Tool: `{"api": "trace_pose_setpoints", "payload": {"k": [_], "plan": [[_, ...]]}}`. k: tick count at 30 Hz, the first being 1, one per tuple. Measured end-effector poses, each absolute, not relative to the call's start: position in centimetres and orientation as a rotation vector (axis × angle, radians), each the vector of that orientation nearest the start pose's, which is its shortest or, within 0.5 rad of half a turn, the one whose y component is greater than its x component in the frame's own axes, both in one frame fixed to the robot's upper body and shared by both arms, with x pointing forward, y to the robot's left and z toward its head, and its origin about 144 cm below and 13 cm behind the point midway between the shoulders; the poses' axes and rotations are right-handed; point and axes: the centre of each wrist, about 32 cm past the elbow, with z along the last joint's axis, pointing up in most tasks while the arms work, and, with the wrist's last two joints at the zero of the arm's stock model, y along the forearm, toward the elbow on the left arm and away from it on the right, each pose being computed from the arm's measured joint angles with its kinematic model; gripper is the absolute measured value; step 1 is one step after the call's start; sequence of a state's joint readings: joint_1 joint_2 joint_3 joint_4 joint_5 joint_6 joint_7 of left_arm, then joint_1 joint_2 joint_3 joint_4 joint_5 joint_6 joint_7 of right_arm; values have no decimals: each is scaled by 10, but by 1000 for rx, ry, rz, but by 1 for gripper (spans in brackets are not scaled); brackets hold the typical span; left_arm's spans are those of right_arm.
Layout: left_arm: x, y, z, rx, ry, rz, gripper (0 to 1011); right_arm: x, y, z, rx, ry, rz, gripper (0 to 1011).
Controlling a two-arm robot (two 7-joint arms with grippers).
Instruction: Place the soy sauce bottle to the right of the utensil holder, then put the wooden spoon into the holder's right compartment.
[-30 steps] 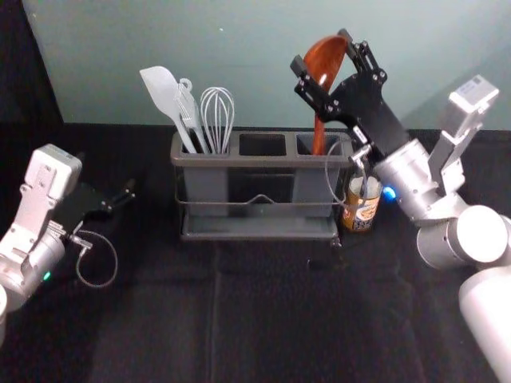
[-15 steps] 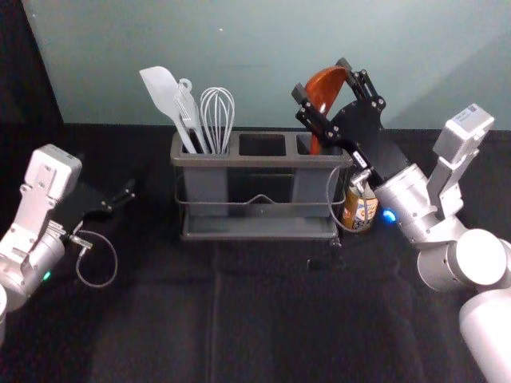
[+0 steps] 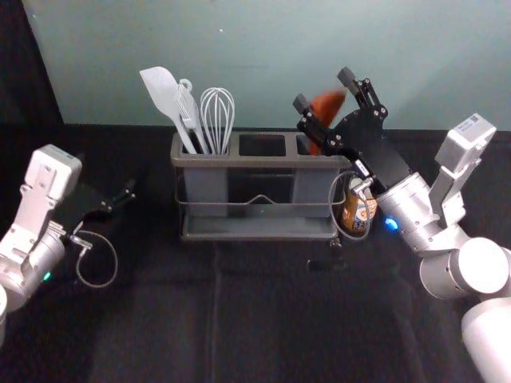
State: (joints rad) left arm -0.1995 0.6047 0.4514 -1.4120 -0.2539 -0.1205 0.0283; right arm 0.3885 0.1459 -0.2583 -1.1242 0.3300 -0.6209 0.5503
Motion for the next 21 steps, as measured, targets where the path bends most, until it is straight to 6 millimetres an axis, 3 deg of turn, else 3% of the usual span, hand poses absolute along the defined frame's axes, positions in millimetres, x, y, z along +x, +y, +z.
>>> {"api": "trace_pose_setpoints", "payload": {"k": [4, 16, 21], "plan": [[489, 310, 1140, 304, -285, 1248, 1005, 559, -216, 1147, 394, -393, -878, 1000], [489, 310, 1140, 304, -285, 1248, 1005, 560, -215, 1164, 479, -401, -894, 1002], [489, 310, 1140, 304, -285, 1248, 1005, 559, -226, 1176, 520, -429, -928, 1002]]}}
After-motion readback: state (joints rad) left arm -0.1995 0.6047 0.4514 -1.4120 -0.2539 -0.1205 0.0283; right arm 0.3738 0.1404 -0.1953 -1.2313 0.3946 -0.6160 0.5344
